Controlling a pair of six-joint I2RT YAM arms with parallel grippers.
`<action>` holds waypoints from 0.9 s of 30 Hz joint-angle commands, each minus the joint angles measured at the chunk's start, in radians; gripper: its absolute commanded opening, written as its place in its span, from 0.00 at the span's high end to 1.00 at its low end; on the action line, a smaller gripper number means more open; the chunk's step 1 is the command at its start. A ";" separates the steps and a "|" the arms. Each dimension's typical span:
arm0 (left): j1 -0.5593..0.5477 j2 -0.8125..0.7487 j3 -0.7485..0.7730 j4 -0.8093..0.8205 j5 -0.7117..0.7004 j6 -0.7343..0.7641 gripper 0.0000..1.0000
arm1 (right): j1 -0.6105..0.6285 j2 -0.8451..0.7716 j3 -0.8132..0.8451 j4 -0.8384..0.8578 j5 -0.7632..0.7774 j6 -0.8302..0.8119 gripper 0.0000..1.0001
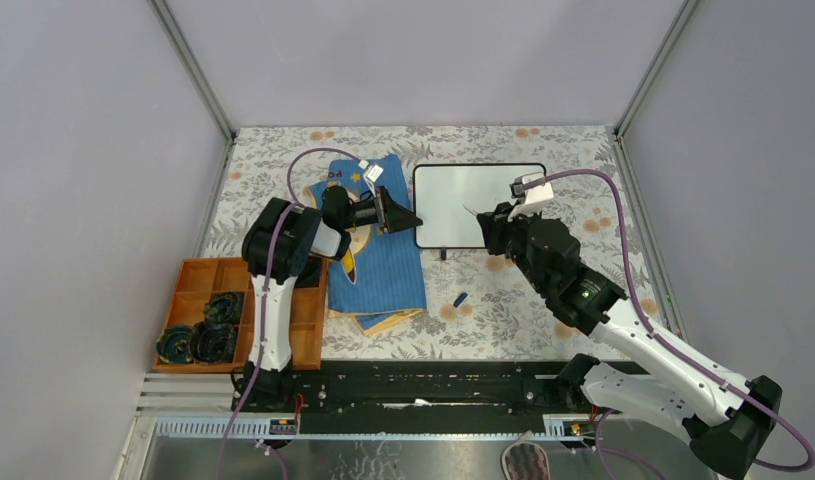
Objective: Write a sentence on the whiteboard
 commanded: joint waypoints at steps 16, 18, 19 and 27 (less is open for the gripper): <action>-0.002 0.053 0.020 0.170 0.038 -0.042 0.62 | 0.004 -0.003 -0.011 0.031 -0.020 0.009 1.00; -0.002 0.055 0.021 0.168 0.036 -0.036 0.63 | 0.004 -0.003 -0.011 0.030 -0.020 0.008 1.00; -0.003 0.056 0.022 0.165 0.036 -0.034 0.64 | 0.004 -0.003 -0.010 0.029 -0.020 0.008 1.00; -0.002 0.052 0.023 0.138 0.028 -0.006 0.64 | 0.004 -0.003 -0.011 0.026 -0.024 0.012 1.00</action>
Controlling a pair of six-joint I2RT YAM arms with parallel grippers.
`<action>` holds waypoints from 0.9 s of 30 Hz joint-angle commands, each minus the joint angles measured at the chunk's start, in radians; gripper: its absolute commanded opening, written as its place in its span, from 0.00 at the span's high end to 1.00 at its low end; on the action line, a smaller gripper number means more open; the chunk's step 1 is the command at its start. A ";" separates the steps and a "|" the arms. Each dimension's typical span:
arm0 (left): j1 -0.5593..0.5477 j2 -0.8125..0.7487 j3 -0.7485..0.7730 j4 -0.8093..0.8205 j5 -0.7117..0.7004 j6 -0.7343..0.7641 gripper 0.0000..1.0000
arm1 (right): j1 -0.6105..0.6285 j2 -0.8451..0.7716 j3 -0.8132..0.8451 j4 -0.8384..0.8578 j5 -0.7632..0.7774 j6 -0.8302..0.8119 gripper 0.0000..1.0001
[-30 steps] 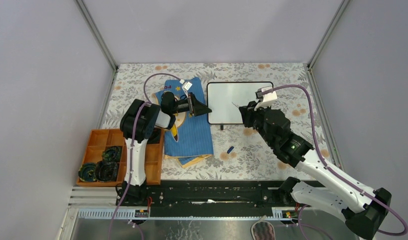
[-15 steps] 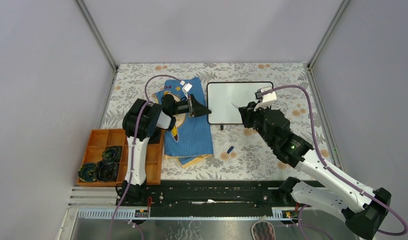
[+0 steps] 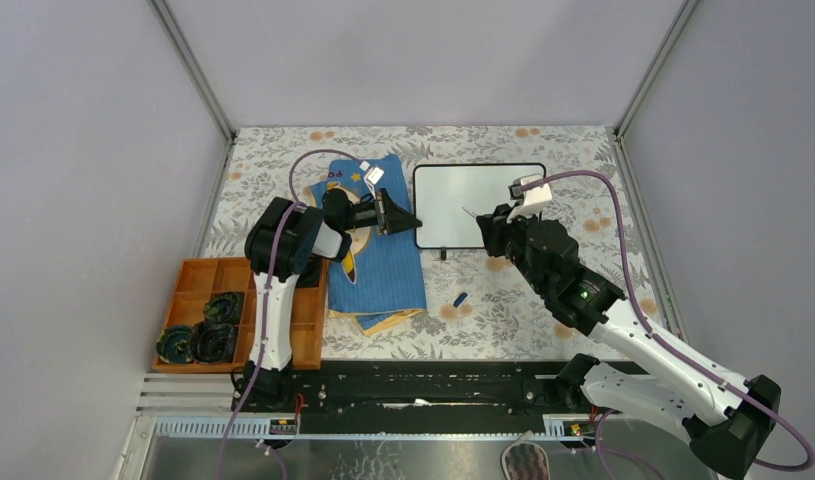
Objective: Write a sentence on the whiteboard
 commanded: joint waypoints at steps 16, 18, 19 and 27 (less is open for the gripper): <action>0.021 0.030 0.058 0.093 0.002 -0.009 0.50 | 0.005 -0.003 0.008 0.007 -0.019 0.011 1.00; 0.021 0.034 0.061 0.094 0.006 -0.011 0.52 | 0.004 0.000 0.008 0.008 -0.021 0.011 1.00; 0.021 0.035 0.062 0.096 0.008 -0.013 0.54 | 0.004 0.002 0.008 0.009 -0.020 0.012 1.00; 0.018 0.050 0.071 0.097 0.015 -0.018 0.67 | 0.004 0.004 0.007 0.007 -0.019 0.013 1.00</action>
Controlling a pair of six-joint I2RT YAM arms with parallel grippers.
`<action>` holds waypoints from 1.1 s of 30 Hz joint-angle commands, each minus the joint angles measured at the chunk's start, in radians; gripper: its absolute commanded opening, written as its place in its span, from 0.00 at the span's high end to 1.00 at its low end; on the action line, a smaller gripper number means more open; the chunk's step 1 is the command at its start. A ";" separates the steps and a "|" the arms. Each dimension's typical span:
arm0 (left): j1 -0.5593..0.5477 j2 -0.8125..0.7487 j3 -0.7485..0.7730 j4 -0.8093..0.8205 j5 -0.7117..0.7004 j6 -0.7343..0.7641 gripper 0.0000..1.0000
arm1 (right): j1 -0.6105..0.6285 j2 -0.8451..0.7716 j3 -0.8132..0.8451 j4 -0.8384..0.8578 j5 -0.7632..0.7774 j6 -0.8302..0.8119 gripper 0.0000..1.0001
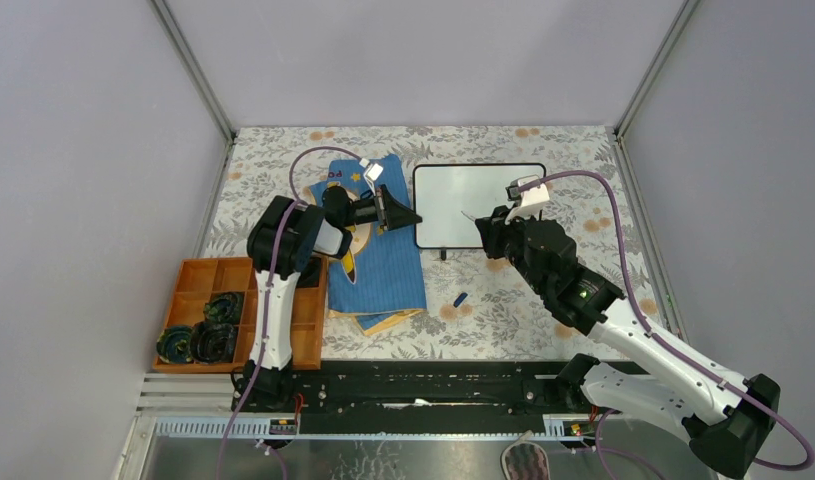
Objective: Write a sentence on the whiteboard
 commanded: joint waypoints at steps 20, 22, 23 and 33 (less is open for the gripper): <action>0.004 0.019 0.013 0.054 0.014 0.029 1.00 | 0.004 -0.005 -0.005 0.030 -0.005 0.011 1.00; 0.006 0.020 0.012 0.044 0.015 0.033 1.00 | 0.004 -0.005 -0.006 0.028 -0.005 0.010 1.00; 0.006 0.020 0.014 0.035 0.015 0.037 1.00 | 0.004 -0.006 -0.008 0.028 -0.004 0.010 1.00; 0.005 0.031 0.009 -0.010 0.018 0.069 1.00 | 0.004 -0.003 -0.018 0.027 -0.008 0.012 1.00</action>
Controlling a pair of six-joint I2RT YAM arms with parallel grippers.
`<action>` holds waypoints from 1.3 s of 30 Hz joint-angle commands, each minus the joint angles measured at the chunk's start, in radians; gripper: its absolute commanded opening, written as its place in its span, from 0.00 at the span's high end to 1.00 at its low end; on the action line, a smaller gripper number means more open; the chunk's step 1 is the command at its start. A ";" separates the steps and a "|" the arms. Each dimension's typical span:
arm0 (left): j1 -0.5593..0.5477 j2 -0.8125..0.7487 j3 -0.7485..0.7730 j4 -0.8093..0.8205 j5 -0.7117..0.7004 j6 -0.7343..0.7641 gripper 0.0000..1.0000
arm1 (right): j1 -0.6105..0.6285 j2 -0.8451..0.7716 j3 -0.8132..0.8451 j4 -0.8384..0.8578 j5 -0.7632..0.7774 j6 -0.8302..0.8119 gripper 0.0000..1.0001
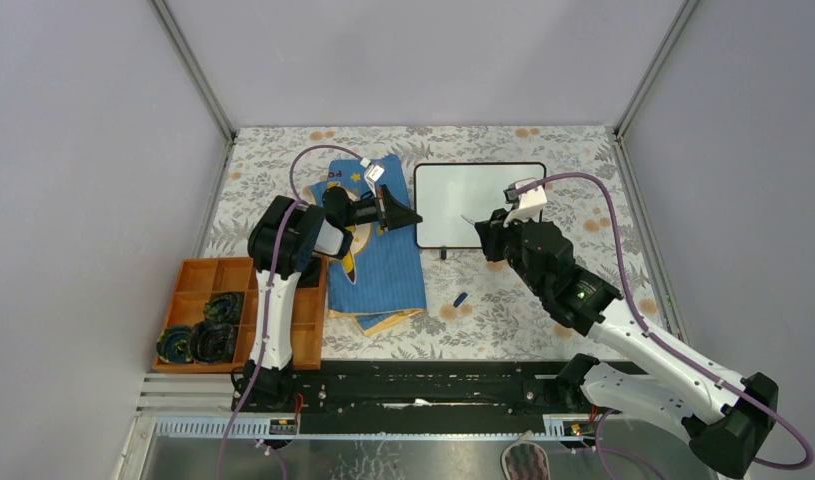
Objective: Write a sentence on the whiteboard
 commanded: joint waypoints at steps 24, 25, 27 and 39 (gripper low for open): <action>0.018 0.015 -0.009 -0.066 0.002 0.045 1.00 | 0.067 0.275 0.064 0.375 0.186 -0.033 1.00; 0.018 0.016 -0.009 -0.065 0.002 0.043 1.00 | 0.066 0.291 0.064 0.401 0.194 -0.030 1.00; 0.019 0.017 -0.008 -0.062 0.002 0.040 1.00 | 0.067 0.320 0.060 0.454 0.214 -0.028 1.00; 0.021 0.016 -0.005 -0.032 0.005 0.013 1.00 | 0.065 0.462 0.096 0.590 0.252 -0.012 1.00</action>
